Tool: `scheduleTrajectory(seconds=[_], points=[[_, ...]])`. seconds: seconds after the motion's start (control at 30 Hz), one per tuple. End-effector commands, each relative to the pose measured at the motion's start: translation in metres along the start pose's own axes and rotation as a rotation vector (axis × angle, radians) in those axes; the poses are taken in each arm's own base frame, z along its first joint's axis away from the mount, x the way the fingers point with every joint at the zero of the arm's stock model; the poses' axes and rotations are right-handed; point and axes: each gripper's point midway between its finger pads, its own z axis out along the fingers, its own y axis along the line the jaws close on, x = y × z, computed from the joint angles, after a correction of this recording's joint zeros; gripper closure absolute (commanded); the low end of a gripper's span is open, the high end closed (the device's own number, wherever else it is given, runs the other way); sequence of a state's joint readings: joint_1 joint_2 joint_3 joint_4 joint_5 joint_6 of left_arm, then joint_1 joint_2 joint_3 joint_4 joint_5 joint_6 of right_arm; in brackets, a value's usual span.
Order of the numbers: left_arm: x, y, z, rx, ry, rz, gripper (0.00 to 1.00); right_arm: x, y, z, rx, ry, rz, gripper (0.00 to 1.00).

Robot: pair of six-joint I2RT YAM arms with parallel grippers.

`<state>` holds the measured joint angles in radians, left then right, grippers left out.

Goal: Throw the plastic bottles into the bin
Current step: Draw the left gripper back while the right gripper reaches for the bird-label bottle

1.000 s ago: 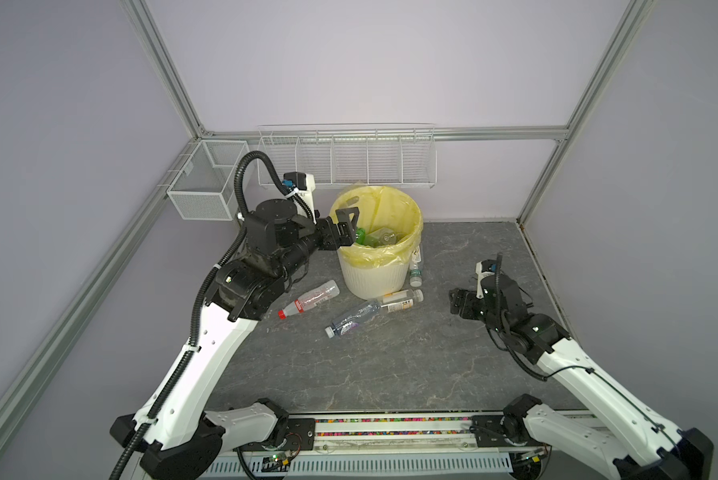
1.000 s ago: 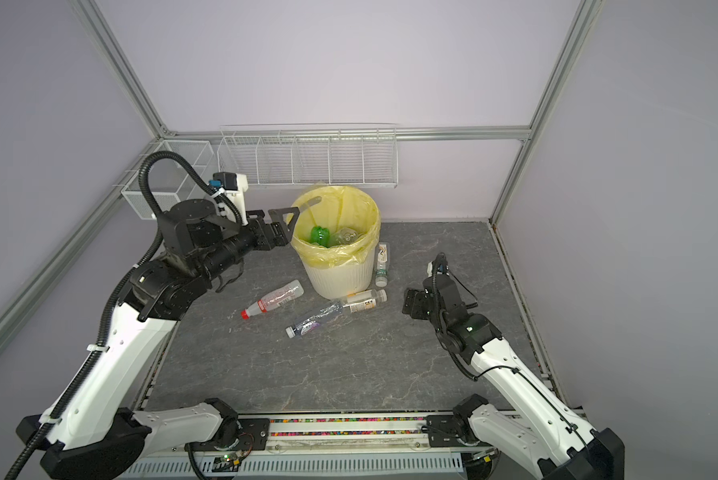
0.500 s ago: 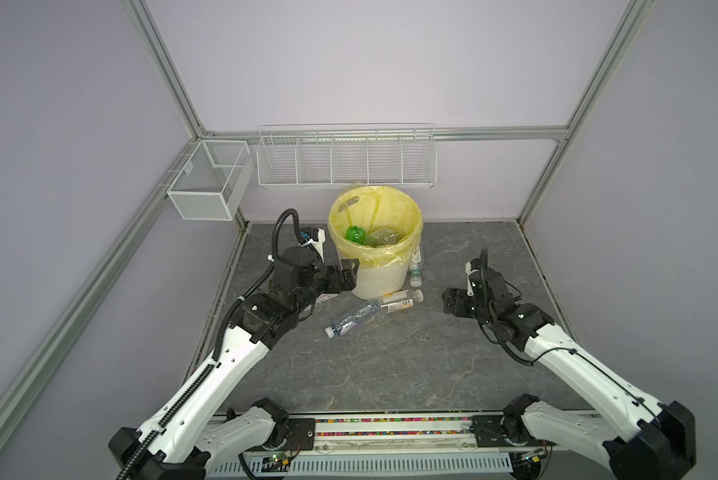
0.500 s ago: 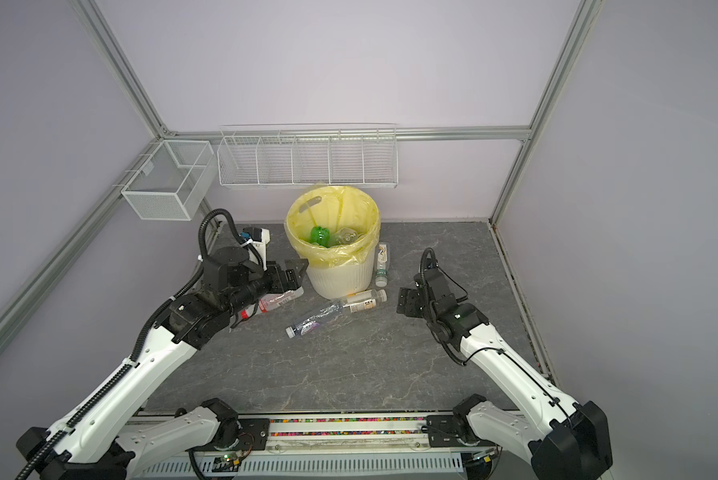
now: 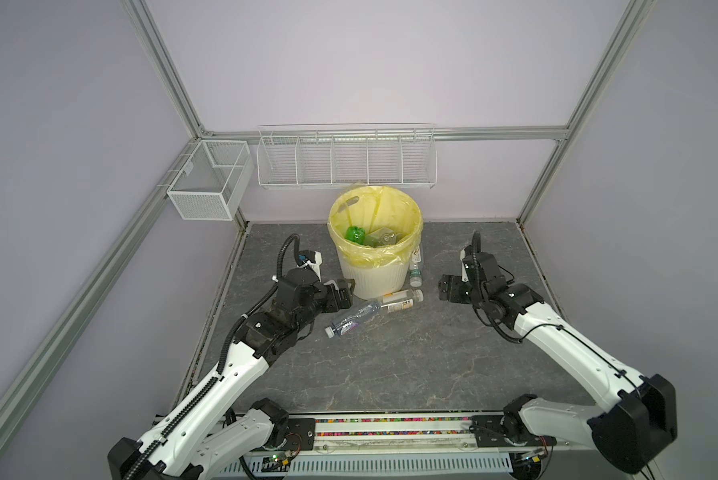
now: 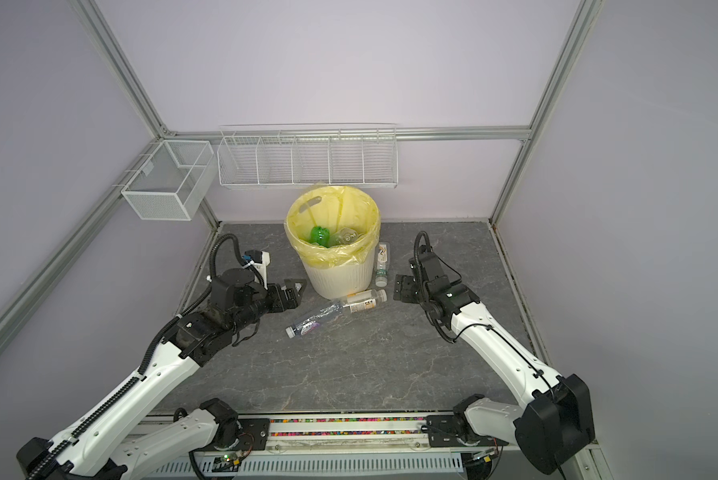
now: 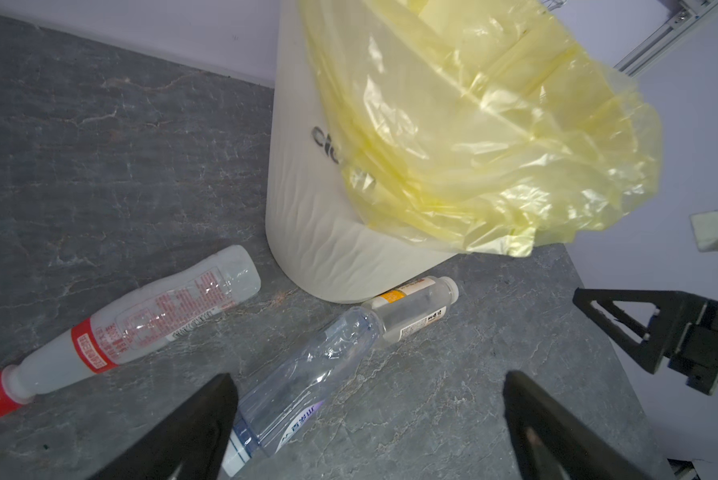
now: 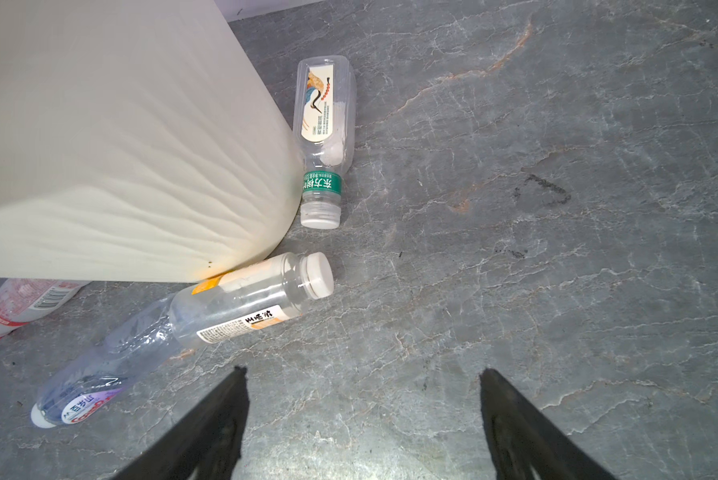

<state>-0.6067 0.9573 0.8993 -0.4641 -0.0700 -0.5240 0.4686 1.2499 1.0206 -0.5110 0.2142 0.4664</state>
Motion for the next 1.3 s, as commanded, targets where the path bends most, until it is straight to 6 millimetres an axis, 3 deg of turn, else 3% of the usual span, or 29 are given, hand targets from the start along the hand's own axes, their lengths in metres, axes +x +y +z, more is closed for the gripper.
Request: scheduleTrajectory(seconds=[0.0,0.57,1.27], points=[[0.003,0.002,0.001,0.010,-0.013,-0.060,0.00,-0.007,0.002,0.007,-0.020,0.011,-0.009,0.12],[0.058,0.039,0.030,-0.111,0.114,-0.125,0.00,-0.035,0.016,0.082,-0.078,0.098,0.003,0.12],[0.089,0.059,0.032,-0.133,0.123,-0.180,0.00,-0.063,0.038,0.195,-0.140,0.163,0.023,0.12]])
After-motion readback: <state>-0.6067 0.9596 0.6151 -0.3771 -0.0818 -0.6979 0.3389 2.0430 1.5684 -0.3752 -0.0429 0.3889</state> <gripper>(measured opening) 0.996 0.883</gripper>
